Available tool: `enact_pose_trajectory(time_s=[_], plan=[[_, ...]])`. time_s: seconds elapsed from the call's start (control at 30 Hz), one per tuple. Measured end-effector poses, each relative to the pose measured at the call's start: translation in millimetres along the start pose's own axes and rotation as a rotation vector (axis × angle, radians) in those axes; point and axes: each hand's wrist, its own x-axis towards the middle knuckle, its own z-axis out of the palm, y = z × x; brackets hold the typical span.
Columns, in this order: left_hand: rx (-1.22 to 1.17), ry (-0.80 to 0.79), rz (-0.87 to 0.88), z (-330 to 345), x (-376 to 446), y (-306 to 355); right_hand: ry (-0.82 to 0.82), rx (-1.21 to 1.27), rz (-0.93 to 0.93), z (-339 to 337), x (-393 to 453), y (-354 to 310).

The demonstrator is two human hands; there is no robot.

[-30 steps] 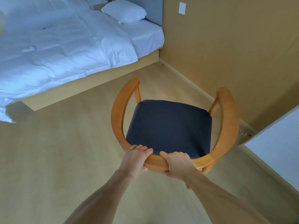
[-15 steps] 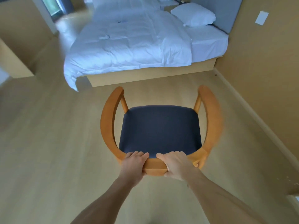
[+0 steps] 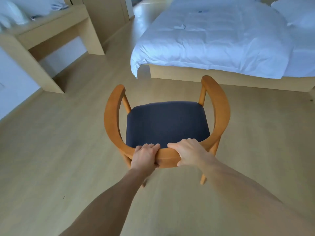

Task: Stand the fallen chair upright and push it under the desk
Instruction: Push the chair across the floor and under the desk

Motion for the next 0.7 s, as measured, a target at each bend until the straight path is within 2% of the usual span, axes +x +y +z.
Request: enact_pose_trajectory(time_s=[0.27, 0.43, 0.7], plan=[[-0.007, 0.049, -0.096, -11.7, 68.3, -51.1, 0.053, -0.042, -0.094, -19.8, 101.9, 20.1], [-0.027, 0.1, -0.151, -12.9, 111.0, -57.3, 0.072, -0.062, -0.12, -31.2, 148.6, 50.0], [-0.009, 0.1, -0.27, -22.0, 174.0, -58.4, 0.049, -0.016, -0.233, -53.2, 216.5, 97.9]])
